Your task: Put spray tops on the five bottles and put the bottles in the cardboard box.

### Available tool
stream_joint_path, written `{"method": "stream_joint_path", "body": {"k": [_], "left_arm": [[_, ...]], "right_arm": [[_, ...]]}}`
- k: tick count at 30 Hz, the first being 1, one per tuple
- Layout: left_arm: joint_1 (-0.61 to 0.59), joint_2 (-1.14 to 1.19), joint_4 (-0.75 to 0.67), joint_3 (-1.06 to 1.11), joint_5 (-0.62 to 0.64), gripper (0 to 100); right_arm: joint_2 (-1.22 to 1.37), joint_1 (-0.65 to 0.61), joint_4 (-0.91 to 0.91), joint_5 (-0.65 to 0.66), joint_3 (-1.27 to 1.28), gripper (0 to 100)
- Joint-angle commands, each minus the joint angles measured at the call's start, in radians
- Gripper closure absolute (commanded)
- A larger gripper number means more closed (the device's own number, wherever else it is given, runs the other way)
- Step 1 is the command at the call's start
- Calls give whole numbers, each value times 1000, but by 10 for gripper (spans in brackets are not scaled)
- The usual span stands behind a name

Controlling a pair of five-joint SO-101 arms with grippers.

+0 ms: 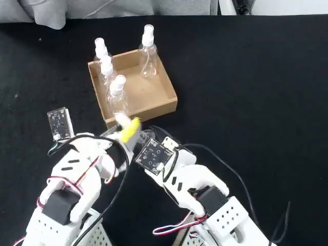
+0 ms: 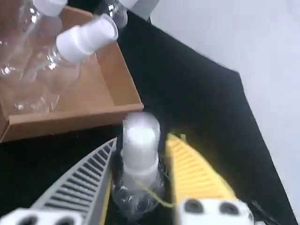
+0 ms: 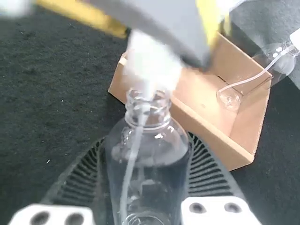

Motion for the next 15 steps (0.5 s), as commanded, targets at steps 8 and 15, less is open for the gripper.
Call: {"method": "stream_joint_path", "body": {"k": [8,15], "left_arm": [[27,-15,57,-101,-5,772],[27,-15,55,-104,-5,773]], "right_arm": [[-28,23,-28,5,-7,903],[-28,23,-29,5,-7,903]]}}
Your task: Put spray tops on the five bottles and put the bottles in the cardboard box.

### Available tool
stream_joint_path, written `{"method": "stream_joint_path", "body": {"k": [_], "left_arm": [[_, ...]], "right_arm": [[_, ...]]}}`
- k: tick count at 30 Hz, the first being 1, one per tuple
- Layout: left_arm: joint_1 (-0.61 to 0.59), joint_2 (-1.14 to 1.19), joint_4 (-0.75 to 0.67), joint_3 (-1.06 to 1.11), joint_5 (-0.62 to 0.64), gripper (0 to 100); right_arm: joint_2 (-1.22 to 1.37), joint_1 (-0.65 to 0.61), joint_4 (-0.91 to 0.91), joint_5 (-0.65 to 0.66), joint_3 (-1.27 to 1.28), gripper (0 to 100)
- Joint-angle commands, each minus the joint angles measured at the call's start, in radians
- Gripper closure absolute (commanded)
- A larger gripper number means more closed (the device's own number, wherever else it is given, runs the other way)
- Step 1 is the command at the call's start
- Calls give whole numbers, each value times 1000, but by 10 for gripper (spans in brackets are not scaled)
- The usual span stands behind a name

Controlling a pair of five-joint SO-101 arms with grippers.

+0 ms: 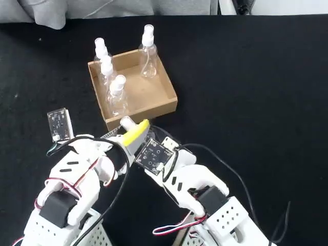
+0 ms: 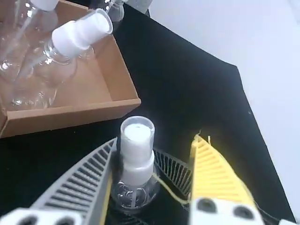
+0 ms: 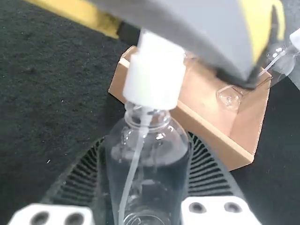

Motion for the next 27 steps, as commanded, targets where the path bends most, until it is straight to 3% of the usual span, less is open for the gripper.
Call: {"method": "stream_joint_path", "body": {"k": [1,27], "left_arm": [[10,-11,3,-70,-5,773],[10,-12,12,-117,-12,773]], "right_arm": [[-28,25,-29,6,-7,903],[-28,28,-71,-71,-5,903]]}}
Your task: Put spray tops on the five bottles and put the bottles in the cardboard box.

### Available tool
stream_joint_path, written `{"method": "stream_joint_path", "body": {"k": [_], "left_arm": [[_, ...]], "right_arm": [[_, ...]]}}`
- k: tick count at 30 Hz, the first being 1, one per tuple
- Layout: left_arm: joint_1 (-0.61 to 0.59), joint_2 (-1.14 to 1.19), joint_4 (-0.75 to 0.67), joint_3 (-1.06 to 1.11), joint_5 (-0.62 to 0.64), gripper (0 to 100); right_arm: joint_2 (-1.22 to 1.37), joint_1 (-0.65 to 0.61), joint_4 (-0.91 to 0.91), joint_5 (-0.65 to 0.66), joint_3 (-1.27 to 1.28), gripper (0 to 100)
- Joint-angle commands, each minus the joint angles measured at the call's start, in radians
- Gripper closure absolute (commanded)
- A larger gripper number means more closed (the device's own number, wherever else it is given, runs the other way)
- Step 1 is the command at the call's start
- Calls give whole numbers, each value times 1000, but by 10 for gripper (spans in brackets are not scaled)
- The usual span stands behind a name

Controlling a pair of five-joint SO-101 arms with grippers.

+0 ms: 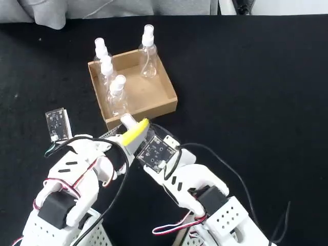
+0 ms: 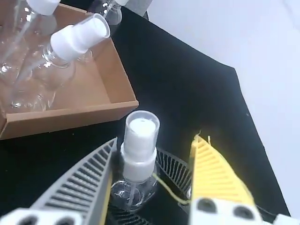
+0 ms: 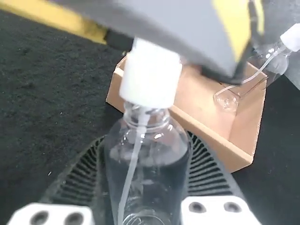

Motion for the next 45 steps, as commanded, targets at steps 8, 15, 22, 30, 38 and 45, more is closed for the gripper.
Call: {"method": "stream_joint_path", "body": {"k": [8,15,22,30,38,45], "left_arm": [[10,-123,2,-79,-12,773],[-131,-242,-29,-28,-11,773],[-188,-238,-28,-19,-11,773],[-352,-238,-25,-15,-5,773],[-386,-238,-114,114,-11,773],[-387,-238,-325,285,-48,773]], "right_arm": [[-28,28,-37,-9,-5,903],[-28,26,-35,-9,-5,900],[-28,25,-37,-29,-7,900],[-28,26,-38,-189,-36,899],[-28,29,-144,-187,-28,899],[-28,25,-157,-190,-30,899]]}}
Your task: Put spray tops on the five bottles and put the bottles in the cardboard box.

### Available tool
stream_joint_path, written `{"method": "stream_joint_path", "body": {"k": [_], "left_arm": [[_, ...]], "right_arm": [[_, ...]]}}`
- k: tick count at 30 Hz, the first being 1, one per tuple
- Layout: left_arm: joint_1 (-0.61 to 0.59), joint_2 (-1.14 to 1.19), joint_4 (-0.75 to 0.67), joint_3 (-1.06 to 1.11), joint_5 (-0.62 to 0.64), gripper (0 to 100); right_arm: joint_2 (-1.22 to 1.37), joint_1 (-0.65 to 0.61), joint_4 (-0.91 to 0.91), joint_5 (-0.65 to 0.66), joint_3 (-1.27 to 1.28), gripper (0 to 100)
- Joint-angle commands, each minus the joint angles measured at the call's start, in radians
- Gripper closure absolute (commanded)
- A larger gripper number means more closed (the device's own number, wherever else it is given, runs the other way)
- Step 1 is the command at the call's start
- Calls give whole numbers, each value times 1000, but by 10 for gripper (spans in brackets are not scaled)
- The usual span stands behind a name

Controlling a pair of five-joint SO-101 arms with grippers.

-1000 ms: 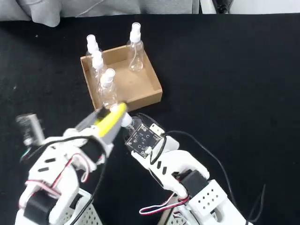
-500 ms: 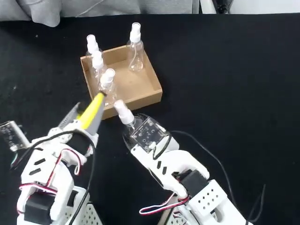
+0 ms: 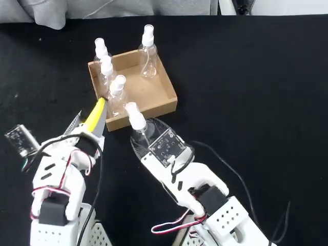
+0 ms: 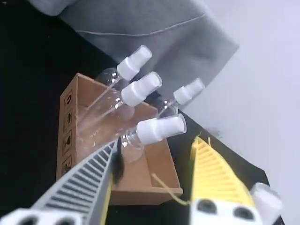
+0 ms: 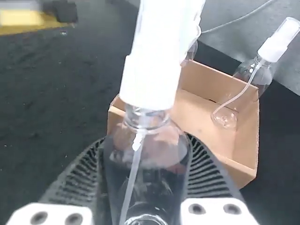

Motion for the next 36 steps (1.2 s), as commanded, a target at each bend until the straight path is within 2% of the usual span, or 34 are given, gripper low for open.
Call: {"method": "stream_joint_path", "body": {"k": [1,9,17,22,31,36], "left_arm": [[-5,-14,-140,56,-68,773],[4,-12,-284,182,-127,773],[97,-9,-288,199,-140,773],[166,-9,-249,189,-143,773],[219,-11,-233,186,-255,773],[275,-11,-89,84,-259,773]], "right_arm": [[-28,23,-32,-6,-31,899],[-30,21,-32,-8,-36,900],[-30,12,-28,-5,-33,900],[-30,-18,-25,0,-30,902],[-30,-15,5,0,-21,902],[-30,-11,5,0,-18,902]]}}
